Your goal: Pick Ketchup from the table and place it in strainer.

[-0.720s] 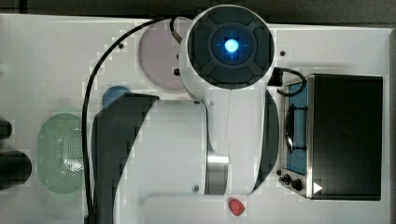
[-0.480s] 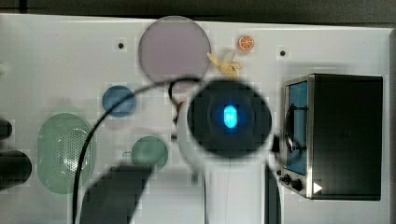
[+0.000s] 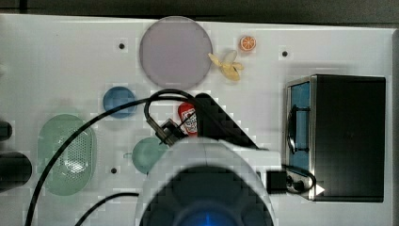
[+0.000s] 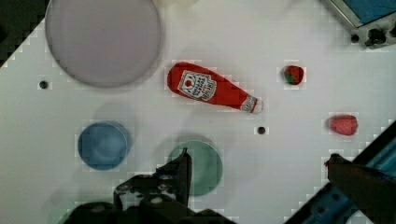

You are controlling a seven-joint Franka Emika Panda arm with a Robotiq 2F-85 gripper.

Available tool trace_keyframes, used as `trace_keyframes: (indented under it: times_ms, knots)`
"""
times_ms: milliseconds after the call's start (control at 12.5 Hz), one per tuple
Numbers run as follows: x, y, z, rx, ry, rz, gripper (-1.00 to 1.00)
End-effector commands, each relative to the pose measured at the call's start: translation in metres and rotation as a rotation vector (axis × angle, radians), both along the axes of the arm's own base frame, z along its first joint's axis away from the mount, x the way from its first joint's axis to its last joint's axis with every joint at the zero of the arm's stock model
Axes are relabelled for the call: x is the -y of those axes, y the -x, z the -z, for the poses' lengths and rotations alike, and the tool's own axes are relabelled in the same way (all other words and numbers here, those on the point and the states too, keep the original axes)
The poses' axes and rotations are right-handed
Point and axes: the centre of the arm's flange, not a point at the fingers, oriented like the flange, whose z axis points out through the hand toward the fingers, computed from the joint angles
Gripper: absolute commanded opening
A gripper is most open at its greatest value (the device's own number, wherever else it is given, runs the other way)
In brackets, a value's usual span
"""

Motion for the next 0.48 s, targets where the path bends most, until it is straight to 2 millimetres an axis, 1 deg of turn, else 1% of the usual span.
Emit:
trace_keyframes:
  times_ms: [80, 320, 480]
  knots:
    - [0.014, -0.038, 0.109, -0.178, -0.034, -0.128, 1.0]
    - [0.017, -0.058, 0.159, -0.162, -0.059, -0.398, 1.0]
    - [0.018, -0.066, 0.191, -0.123, -0.064, -0.586, 1.0]
